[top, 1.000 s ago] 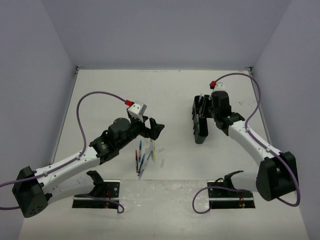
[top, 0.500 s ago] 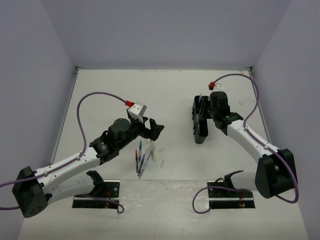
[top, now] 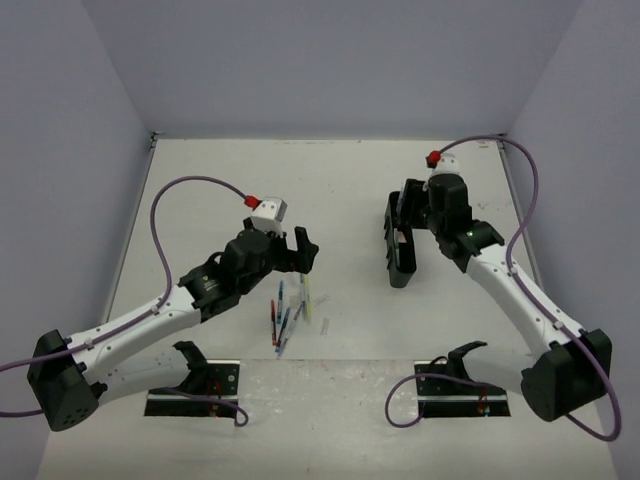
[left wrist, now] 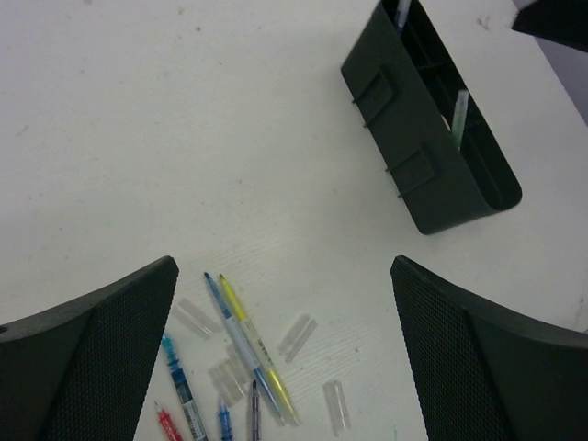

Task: Sort the stationery into containers
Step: Place the stapler in the storage box.

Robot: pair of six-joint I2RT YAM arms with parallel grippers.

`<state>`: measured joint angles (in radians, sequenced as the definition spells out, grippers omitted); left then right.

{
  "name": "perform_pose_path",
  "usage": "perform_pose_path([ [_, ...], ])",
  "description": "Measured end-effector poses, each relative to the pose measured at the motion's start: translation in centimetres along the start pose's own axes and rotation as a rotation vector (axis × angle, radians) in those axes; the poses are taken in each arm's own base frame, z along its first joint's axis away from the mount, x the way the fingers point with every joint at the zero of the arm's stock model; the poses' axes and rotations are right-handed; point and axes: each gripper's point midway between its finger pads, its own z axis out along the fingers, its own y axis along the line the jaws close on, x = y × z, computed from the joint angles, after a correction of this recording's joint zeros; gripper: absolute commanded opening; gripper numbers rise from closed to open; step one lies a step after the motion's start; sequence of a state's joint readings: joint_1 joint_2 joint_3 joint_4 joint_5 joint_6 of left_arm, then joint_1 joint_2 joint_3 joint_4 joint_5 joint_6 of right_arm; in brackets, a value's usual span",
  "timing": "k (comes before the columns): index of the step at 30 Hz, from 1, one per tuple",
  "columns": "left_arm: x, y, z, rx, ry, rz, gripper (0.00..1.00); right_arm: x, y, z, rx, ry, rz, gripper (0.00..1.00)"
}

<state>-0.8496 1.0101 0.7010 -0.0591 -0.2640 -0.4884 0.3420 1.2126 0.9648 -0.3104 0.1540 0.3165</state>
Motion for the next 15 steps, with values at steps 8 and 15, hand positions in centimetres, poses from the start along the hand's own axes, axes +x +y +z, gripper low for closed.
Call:
perform_pose_path([
  [8,-4.1,3.1,-3.1,-0.265,-0.015,-0.099,1.0,1.0,11.0,-7.1,-0.225,-0.011,-0.017,0.99],
  [15,-3.9,6.8,-7.4,-0.466,0.017,-0.119,1.0,11.3,16.1,-6.4,-0.221,0.244,-0.062,0.74],
])
